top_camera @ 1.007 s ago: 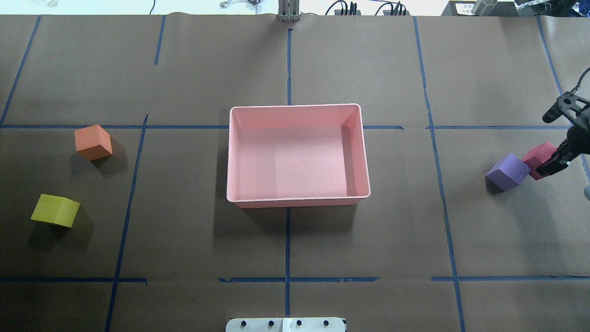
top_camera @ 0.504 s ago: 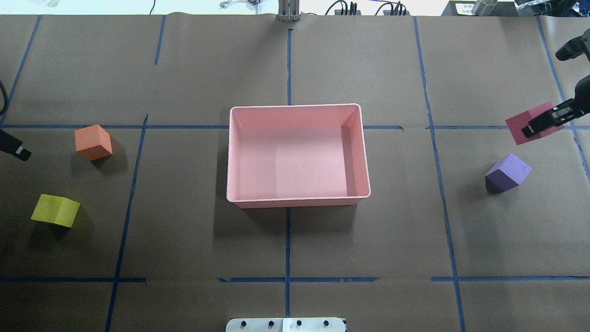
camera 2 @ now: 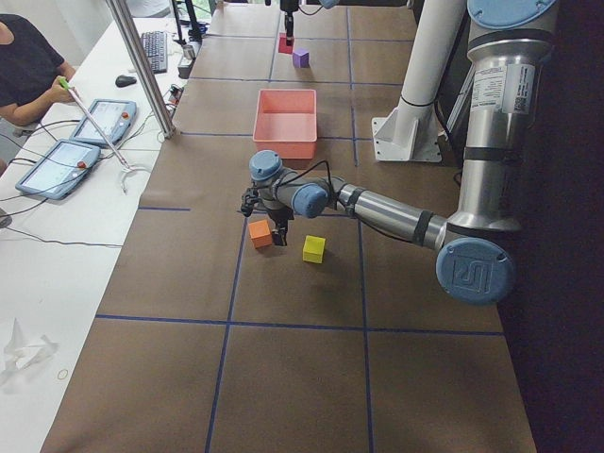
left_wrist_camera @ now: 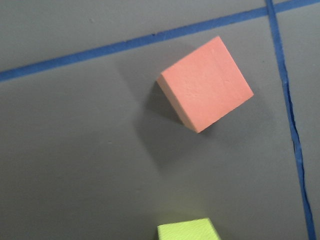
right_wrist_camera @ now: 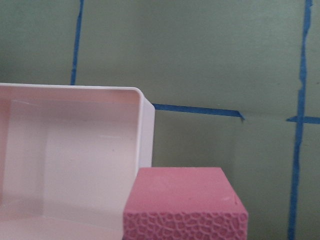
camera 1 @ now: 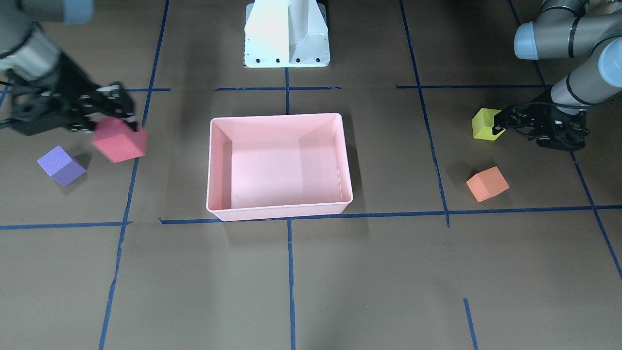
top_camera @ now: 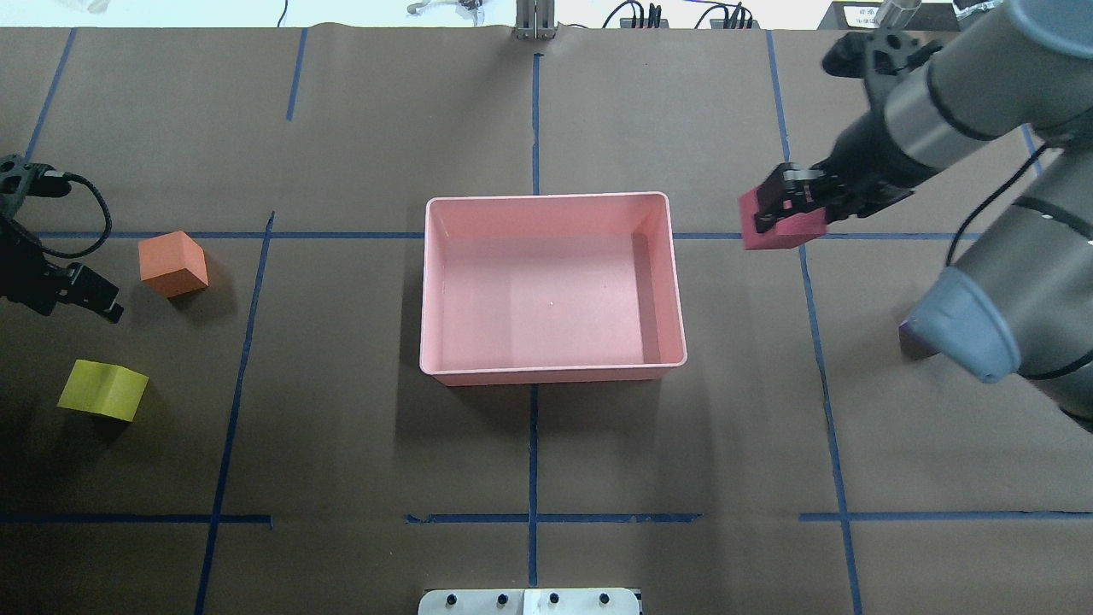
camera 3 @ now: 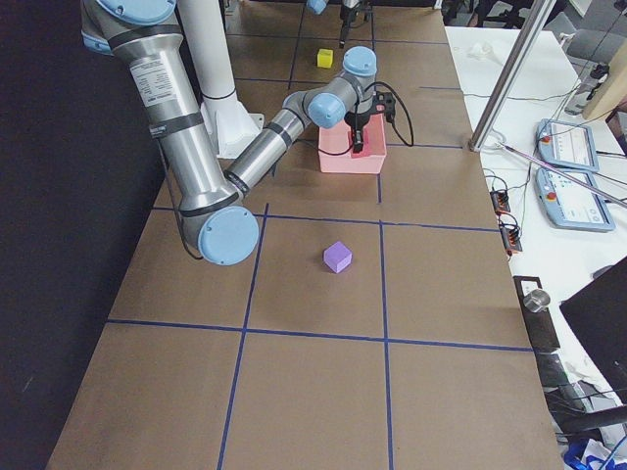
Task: Place blocks into pink bin with both arms
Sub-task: 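Drop the pink cube into the bin while the left arm reaches out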
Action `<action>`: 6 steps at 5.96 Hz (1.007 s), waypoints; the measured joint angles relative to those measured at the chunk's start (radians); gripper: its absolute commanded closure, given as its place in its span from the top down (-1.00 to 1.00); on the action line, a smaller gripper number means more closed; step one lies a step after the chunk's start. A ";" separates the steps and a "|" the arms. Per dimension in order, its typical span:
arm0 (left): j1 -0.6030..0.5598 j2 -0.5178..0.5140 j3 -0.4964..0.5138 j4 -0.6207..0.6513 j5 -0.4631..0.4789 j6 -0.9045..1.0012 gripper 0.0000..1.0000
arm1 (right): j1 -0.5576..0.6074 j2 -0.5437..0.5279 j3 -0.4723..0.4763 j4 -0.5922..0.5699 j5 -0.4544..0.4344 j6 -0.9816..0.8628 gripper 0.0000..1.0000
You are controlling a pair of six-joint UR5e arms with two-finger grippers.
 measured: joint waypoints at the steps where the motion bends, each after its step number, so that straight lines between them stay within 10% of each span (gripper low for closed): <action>1: 0.009 0.027 0.000 -0.028 0.002 -0.026 1.00 | -0.062 0.082 -0.029 0.000 -0.057 0.118 -0.86; 3: 0.056 0.047 0.004 -0.059 0.007 -0.085 1.00 | -0.171 0.205 -0.127 0.026 -0.164 0.251 -0.45; 4: 0.084 0.049 0.008 -0.062 0.018 -0.095 1.00 | -0.226 0.227 -0.167 0.058 -0.215 0.292 0.99; 6: 0.124 0.050 0.021 -0.063 0.033 -0.098 1.00 | -0.278 0.234 -0.238 0.135 -0.269 0.319 1.00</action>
